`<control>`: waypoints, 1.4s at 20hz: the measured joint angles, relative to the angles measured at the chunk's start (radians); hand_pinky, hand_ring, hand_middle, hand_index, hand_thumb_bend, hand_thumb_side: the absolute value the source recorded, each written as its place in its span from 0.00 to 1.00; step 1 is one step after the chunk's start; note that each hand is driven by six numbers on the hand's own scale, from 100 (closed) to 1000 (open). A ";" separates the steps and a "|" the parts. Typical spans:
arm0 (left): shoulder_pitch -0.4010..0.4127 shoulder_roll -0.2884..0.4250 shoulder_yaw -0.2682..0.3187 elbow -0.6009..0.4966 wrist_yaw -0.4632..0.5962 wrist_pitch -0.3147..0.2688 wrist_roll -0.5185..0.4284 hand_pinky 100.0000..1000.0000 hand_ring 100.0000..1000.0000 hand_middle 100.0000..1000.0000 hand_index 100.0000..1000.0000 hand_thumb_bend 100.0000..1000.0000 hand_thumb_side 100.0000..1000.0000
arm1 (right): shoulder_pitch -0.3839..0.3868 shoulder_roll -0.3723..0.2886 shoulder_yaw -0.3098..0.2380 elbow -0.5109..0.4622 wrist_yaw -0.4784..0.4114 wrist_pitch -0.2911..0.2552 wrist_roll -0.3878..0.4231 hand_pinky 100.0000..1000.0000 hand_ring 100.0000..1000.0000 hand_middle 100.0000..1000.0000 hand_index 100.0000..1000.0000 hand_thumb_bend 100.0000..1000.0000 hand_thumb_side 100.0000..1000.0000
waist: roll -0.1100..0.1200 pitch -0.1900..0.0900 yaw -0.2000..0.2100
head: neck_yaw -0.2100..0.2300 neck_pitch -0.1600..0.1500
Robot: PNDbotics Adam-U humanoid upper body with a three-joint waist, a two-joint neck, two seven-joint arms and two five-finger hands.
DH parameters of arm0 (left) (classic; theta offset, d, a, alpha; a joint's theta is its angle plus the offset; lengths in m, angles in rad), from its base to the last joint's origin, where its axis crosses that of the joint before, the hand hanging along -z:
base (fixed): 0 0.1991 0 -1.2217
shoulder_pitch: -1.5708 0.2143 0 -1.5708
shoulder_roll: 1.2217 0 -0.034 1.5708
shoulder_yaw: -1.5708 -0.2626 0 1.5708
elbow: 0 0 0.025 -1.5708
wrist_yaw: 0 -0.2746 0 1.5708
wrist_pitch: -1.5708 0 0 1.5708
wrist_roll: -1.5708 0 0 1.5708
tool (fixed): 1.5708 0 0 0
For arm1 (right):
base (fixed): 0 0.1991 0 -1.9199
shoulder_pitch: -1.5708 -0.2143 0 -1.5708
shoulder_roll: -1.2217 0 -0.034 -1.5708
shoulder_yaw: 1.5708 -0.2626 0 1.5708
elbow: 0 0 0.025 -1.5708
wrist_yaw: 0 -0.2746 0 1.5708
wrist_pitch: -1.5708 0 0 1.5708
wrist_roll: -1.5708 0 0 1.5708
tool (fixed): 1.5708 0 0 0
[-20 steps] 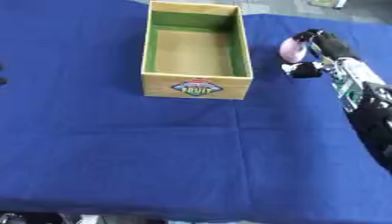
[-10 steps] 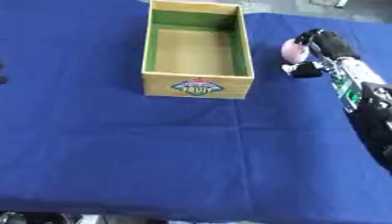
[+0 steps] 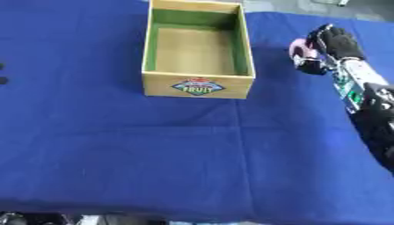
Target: Pick up objects on the table and place them in the box.
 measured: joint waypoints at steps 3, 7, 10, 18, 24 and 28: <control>0.000 0.000 0.000 0.000 0.000 0.000 0.000 0.69 0.73 0.57 0.71 0.23 0.53 | 0.001 0.000 0.000 0.000 -0.002 0.006 -0.022 0.38 0.54 0.35 0.42 0.00 0.24 | 0.001 0.000 -0.003 | 0.001 0.000; 0.000 0.000 0.000 0.000 0.000 0.000 0.000 0.69 0.73 0.57 0.71 0.23 0.53 | 0.001 0.000 0.000 0.000 -0.004 0.010 -0.040 0.32 0.50 0.30 0.35 0.00 0.20 | 0.003 0.000 -0.006 | 0.002 0.000; 0.000 0.000 0.000 0.000 0.000 0.000 0.000 0.69 0.73 0.57 0.71 0.23 0.53 | 0.005 0.000 0.000 -0.001 -0.008 0.014 -0.063 0.23 0.45 0.20 0.24 0.00 0.14 | 0.004 0.000 -0.008 | 0.004 0.000; 0.000 0.000 0.000 0.000 0.000 0.000 0.000 0.69 0.73 0.57 0.71 0.23 0.53 | 0.011 0.000 -0.004 -0.019 -0.058 0.030 -0.210 0.11 0.38 0.07 0.09 0.00 0.10 | 0.004 -0.004 -0.018 | 0.007 0.000; 0.003 0.000 0.000 0.000 0.000 0.000 0.000 0.69 0.73 0.57 0.71 0.23 0.53 | 0.018 -0.002 -0.003 -0.062 -0.105 0.030 -0.275 0.10 0.37 0.06 0.08 0.00 0.10 | 0.004 -0.012 -0.026 | 0.014 0.000; 0.006 0.000 0.000 0.000 0.001 0.001 0.001 0.69 0.73 0.57 0.71 0.24 0.53 | 0.018 -0.004 0.000 -0.111 -0.133 0.026 -0.282 0.10 0.37 0.05 0.08 0.00 0.10 | 0.001 -0.019 -0.028 | 0.014 0.001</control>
